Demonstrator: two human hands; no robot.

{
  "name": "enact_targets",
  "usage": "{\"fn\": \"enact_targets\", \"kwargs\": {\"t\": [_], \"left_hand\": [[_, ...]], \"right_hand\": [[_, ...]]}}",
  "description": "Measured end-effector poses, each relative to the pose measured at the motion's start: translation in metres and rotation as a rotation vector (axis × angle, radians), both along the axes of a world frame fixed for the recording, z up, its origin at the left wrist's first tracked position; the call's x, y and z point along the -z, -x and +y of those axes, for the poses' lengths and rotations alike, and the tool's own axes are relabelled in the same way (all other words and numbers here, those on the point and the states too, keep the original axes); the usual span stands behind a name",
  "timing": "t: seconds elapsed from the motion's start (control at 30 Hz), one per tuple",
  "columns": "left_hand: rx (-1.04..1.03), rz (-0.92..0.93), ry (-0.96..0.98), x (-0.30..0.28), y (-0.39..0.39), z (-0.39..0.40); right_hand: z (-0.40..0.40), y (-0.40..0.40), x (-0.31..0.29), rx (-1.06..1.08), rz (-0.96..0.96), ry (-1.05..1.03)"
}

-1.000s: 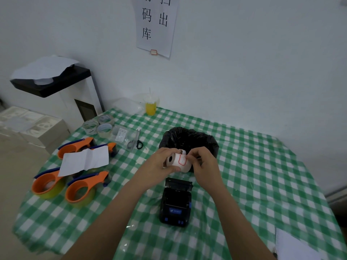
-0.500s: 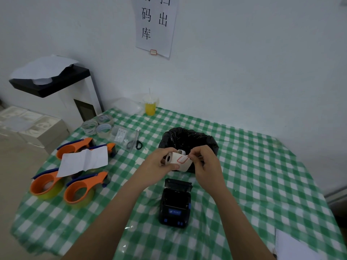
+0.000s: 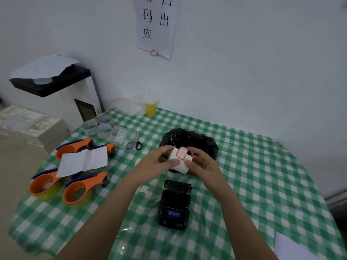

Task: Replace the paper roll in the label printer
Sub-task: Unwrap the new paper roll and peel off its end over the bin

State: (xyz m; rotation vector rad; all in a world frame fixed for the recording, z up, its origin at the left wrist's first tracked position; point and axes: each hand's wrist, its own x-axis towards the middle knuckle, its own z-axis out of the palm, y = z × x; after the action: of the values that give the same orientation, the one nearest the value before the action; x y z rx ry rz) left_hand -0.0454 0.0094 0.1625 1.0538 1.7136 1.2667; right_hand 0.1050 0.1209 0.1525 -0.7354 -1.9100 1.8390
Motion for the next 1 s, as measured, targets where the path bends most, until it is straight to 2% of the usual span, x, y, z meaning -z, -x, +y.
{"fn": "enact_targets", "kwargs": {"t": [0.2, 0.33, 0.43, 0.5, 0.57, 0.63, 0.7, 1.0], "left_hand": [[-0.142, -0.28, -0.123, -0.002, -0.01, 0.004], [-0.212, -0.442, -0.14, -0.001, -0.013, 0.009], [-0.222, -0.441, -0.156, -0.002, -0.012, 0.01], [-0.212, -0.431, -0.167, -0.004, -0.011, 0.009], [-0.196, -0.415, -0.178, -0.006, -0.01, 0.008], [-0.178, -0.394, -0.182, -0.01, -0.009, 0.007], [-0.163, -0.368, -0.188, -0.014, -0.009, 0.007], [-0.147, -0.238, -0.186, -0.016, -0.006, 0.005]], "right_hand": [[-0.01, 0.008, -0.003, 0.059, 0.144, 0.139], [-0.016, 0.014, -0.007, 0.123, 0.136, 0.053], [-0.018, 0.015, -0.01, 0.184, 0.073, -0.165], [-0.016, 0.013, -0.013, 0.303, 0.051, -0.511], [-0.012, 0.012, -0.016, 0.326, 0.107, -0.843], [-0.009, 0.012, -0.018, 0.282, 0.11, -1.029], [-0.008, 0.012, -0.02, 0.235, 0.078, -1.099], [-0.013, 0.012, -0.036, 0.15, -0.062, -1.188]]}}
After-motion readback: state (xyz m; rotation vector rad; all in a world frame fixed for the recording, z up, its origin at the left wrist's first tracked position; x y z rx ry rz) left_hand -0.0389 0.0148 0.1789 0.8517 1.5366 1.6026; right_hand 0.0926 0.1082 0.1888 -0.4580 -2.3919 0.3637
